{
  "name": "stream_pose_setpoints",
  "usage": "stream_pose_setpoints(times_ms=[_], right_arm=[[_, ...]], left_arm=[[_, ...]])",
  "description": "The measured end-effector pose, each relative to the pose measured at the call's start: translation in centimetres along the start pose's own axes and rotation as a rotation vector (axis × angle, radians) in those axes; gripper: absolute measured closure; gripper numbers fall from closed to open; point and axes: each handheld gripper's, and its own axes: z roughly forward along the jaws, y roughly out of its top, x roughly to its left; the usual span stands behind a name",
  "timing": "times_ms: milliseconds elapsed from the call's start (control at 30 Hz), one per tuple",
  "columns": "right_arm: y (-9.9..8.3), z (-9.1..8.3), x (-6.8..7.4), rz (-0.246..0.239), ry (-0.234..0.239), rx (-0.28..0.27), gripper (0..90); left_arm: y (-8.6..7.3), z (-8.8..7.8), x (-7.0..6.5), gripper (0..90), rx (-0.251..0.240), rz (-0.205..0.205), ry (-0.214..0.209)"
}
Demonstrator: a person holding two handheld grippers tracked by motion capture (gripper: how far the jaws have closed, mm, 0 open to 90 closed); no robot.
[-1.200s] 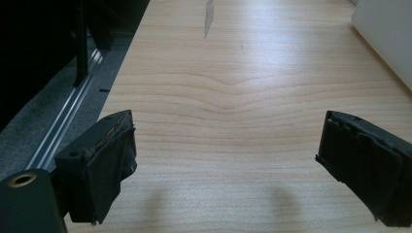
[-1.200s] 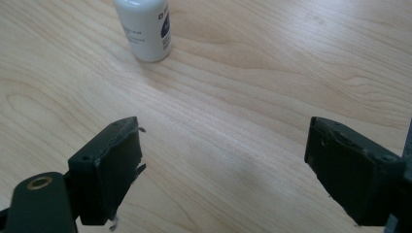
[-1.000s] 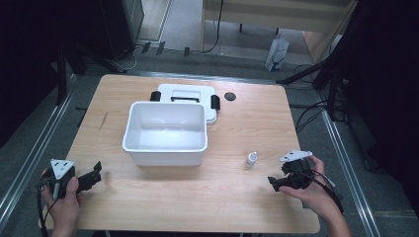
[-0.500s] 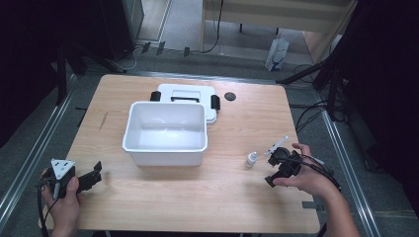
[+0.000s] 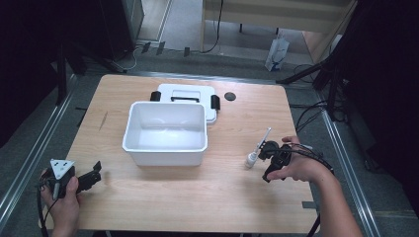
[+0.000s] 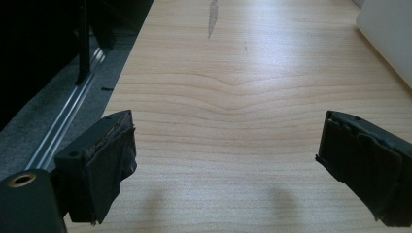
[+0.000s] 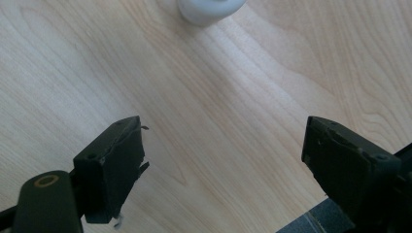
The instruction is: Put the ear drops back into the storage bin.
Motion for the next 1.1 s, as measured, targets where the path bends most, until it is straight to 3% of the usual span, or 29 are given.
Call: stream_pose_setpoints(times_ms=[133, 233, 433, 633, 900, 1100], right_arm=[[0.7, -0.7, -0.3, 0.015, -0.004, 0.000, 16.8], [1.2, -1.1, -0.3, 0.003, -0.031, -0.004, 20.1], [2.1, -1.8, -0.3, 0.002, -0.031, -0.015, 26.1], [3.0, -1.9, -0.2, -0.002, 0.014, -0.026, 34.7], [4.2, -1.6, -1.1, 0.075, 0.075, -0.038, 48.0], [4.8, -1.3, -1.2, 0.074, 0.127, -0.035, 56.8]], left_arm=[[0.0, 0.0, 0.0, 7.5, 0.001, 0.000, 0.000], [0.0, 0.0, 0.0, 7.5, 0.001, -0.004, -0.001], [0.0, 0.0, 0.0, 7.5, 0.002, -0.010, 0.001], [0.0, 0.1, 0.1, 7.5, 0.004, -0.013, 0.002], [0.0, 0.1, 0.1, 7.5, 0.004, -0.013, 0.002], [0.0, 0.1, 0.1, 7.5, 0.004, -0.011, 0.000]])
